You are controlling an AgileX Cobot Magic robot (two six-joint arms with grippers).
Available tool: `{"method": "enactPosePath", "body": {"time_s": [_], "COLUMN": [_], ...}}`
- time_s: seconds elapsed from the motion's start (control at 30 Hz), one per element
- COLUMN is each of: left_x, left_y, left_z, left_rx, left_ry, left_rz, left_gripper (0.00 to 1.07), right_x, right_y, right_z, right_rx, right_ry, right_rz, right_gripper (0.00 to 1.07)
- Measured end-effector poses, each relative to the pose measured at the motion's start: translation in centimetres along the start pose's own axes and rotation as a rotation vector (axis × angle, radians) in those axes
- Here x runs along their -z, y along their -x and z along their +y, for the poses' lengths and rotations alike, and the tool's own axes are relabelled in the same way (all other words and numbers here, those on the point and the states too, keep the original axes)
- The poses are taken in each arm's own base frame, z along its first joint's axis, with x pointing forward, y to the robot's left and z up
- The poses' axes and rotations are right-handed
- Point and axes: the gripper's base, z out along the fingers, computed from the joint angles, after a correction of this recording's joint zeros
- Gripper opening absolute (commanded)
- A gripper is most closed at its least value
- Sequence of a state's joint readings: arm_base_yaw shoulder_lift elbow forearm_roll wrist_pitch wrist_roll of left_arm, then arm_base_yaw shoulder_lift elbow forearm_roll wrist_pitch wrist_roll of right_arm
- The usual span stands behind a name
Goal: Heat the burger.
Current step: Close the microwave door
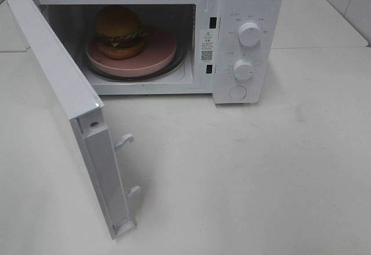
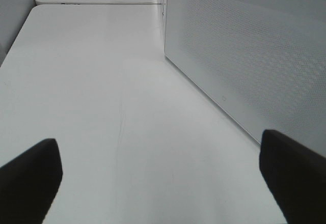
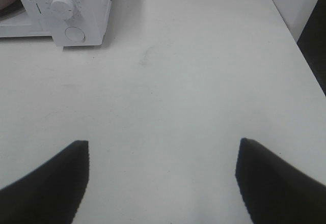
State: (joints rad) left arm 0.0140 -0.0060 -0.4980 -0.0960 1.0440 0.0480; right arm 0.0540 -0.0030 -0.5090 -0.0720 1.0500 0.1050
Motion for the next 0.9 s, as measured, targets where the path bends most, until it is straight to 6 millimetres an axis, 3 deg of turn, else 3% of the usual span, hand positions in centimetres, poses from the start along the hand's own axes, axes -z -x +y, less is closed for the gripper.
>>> {"method": "enactPosePath", "body": {"time_s": [0.9], "left_x": [0.00], "left_y": [0.00], "left_z": [0.00], "left_rx": [0.000], "left_ry": [0.000], "left_rz": [0.000], "left_gripper": [1.03], "right_x": [0.00], "right_y": [0.02], "right_z": [0.00], "right_rx": [0.000], "right_ry": [0.000], "right_rz": [-0.002], "right_gripper": [0.76]}}
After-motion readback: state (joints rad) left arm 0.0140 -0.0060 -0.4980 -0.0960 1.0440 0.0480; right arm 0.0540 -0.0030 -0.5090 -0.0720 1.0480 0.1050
